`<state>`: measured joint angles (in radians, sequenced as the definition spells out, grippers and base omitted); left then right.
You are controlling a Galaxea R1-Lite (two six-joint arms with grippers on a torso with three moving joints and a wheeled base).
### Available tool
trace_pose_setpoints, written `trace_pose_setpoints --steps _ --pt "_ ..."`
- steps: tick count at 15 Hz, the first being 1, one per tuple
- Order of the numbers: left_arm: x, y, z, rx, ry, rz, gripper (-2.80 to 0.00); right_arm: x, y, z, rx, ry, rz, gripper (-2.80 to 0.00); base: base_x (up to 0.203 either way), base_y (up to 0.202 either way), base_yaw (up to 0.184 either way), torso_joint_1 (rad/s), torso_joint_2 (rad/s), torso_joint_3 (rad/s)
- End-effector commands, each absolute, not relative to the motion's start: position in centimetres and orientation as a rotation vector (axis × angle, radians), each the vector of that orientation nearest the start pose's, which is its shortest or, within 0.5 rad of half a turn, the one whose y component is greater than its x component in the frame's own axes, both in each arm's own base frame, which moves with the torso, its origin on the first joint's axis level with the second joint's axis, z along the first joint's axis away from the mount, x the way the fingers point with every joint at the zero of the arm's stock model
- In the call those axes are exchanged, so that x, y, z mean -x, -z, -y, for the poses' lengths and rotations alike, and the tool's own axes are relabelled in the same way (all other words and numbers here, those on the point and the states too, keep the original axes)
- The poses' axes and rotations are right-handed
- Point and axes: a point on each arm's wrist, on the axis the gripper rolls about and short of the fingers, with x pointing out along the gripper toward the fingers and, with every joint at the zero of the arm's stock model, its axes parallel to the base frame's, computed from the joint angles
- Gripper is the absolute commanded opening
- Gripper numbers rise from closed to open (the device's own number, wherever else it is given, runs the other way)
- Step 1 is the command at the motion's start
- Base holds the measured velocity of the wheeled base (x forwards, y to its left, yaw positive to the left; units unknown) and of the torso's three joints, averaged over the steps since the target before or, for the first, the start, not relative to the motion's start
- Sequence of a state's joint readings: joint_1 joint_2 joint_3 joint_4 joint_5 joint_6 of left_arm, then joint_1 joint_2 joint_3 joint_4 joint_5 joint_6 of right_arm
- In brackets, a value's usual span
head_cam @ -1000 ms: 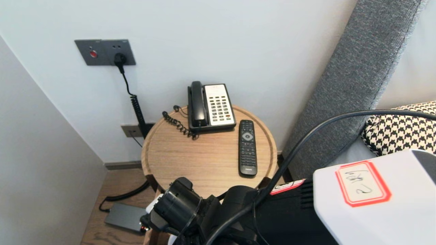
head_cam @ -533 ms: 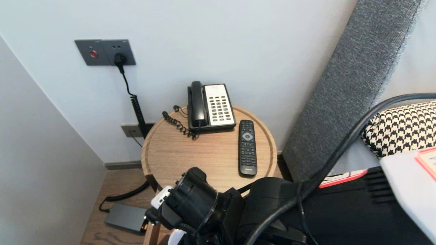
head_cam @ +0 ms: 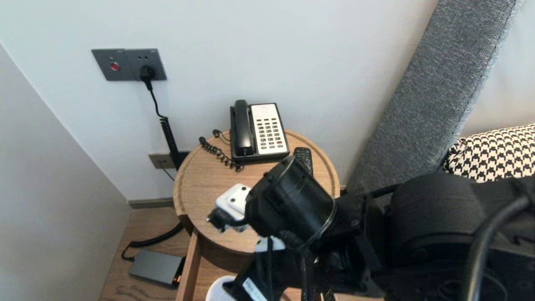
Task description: Put the remote controls on the table in the drawer one by one
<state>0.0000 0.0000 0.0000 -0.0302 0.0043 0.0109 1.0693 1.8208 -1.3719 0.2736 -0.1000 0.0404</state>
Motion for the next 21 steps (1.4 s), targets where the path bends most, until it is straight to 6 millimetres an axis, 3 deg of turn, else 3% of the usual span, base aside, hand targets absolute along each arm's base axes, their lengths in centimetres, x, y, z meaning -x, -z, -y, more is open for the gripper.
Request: trace_pose_setpoints --steps 1,5,8,10,15,16,21 --pt "2.2 -7.5 0.0 -0.011 -0.005 0.020 -2.80 -18.4 -23.3 -27.5 0.322 -0.836 -0.605 -2.80 0.000 0.000 0.000 0.000 0.00 0.000" --pt "2.2 -7.5 0.0 -0.011 -0.005 0.020 -2.80 -23.6 -24.2 -24.2 0.260 -0.592 -0.575 -2.80 0.000 0.000 0.000 0.000 0.00 0.000" --pt "2.2 -7.5 0.0 -0.011 -0.005 0.020 -2.80 -26.2 -24.2 -23.2 0.244 -0.435 -0.559 -2.80 0.000 0.000 0.000 0.000 0.00 0.000" --pt "2.2 -7.5 0.0 -0.011 -0.005 0.020 -2.80 -29.0 -23.9 -21.8 0.176 -0.322 -0.569 -2.80 0.000 0.000 0.000 0.000 0.00 0.000" --pt "2.2 -7.5 0.0 -0.011 -0.005 0.020 -2.80 -31.5 -23.1 -22.9 0.023 -0.143 -0.555 -2.80 0.000 0.000 0.000 0.000 0.00 0.000" --pt "2.2 -7.5 0.0 -0.011 -0.005 0.020 -2.80 -31.4 -23.1 -23.2 0.012 -0.142 -0.556 0.00 0.000 0.000 0.000 0.000 0.00 0.000" --pt "2.2 -7.5 0.0 -0.011 -0.005 0.020 -2.80 -31.6 -22.5 -23.3 0.022 -0.128 -0.570 0.00 0.000 0.000 0.000 0.000 0.00 0.000"
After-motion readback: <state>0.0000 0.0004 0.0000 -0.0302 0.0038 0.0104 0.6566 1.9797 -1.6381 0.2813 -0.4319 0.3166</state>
